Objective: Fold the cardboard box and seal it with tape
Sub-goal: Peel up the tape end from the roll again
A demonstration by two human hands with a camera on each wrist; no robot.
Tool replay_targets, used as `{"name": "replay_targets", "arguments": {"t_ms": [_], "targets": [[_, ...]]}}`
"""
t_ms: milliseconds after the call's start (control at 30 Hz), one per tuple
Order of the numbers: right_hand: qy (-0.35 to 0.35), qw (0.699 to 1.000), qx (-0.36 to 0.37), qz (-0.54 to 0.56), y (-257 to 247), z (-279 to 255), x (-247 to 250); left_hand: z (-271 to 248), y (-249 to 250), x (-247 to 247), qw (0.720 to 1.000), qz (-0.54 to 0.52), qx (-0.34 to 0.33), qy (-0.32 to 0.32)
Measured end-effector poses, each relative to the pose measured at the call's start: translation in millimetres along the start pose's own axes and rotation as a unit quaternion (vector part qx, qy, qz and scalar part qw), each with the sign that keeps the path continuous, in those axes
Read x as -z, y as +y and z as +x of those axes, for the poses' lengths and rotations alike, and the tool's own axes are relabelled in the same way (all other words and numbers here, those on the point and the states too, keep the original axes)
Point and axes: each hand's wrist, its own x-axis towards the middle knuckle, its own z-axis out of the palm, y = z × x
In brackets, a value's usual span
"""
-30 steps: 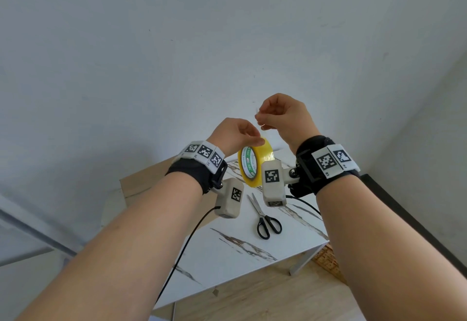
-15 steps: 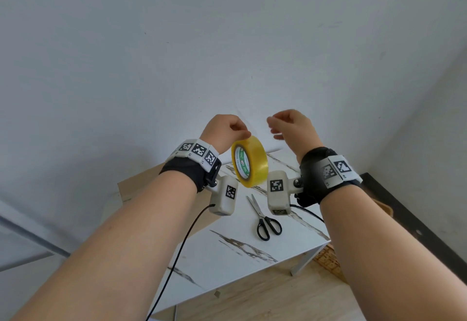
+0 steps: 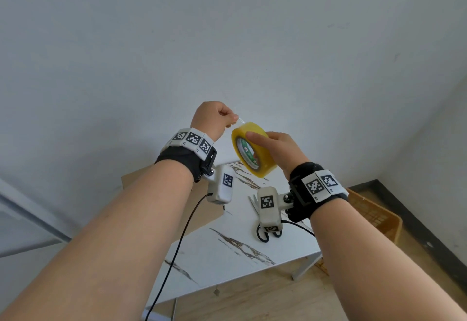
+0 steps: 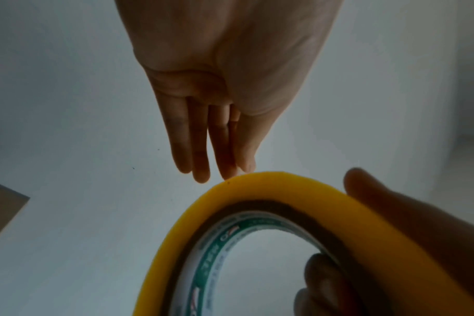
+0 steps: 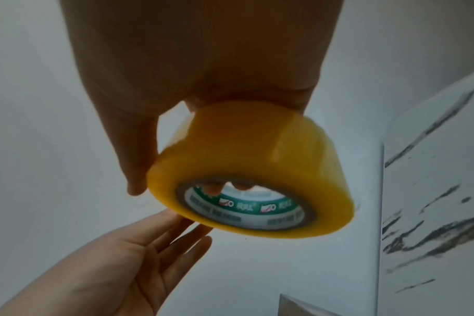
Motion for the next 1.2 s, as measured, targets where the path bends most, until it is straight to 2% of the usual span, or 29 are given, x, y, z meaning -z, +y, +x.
{"name": "replay_targets", "arguments": {"t_ms": [167,233,400,467,533,700,867,967,1067,1200], "targets": [[0.008,0.994,-0.033,-0.104,4.1,-0.6,1.9,-1.0,6.1,5.4,0.998,-0.042,0.021,0.036],[0.003,0.994,-0.056,-0.097,9.6,-1.0,1.9,-1.6,5.9,6.4,0.998,-0.040,0.027,0.039],[-0.025,0.992,-0.121,0.003,21.4,-3.2,-5.3,-1.6,-13.9,15.5,0.994,-0.054,0.079,0.060],[-0.038,0.992,-0.119,-0.032,23.9,-2.1,-9.5,0.5,-22.4,18.9,0.993,-0.053,0.091,0.059],[-0.020,0.989,-0.115,-0.086,27.2,0.9,-12.1,4.5,-28.2,21.5,0.991,-0.055,0.101,0.064],[-0.001,0.983,-0.133,-0.126,27.2,2.6,-24.4,22.6,-44.1,29.8,0.991,-0.040,0.125,0.031],[0.003,0.982,-0.172,-0.082,26.6,3.9,-39.9,35.7,-67.1,40.8,0.981,0.061,0.184,0.027],[0.014,0.974,-0.197,-0.109,28.2,2.1,-53.0,37.3,-76.3,36.1,0.966,0.148,0.211,-0.019],[0.024,0.961,-0.238,-0.135,24.8,-1.1,-64.2,42.5,-85.4,33.0,0.956,0.160,0.242,-0.041],[0.015,0.949,-0.229,-0.216,26.6,3.5,-77.5,49.8,-90.5,37.0,0.956,0.160,0.239,-0.062]]}}
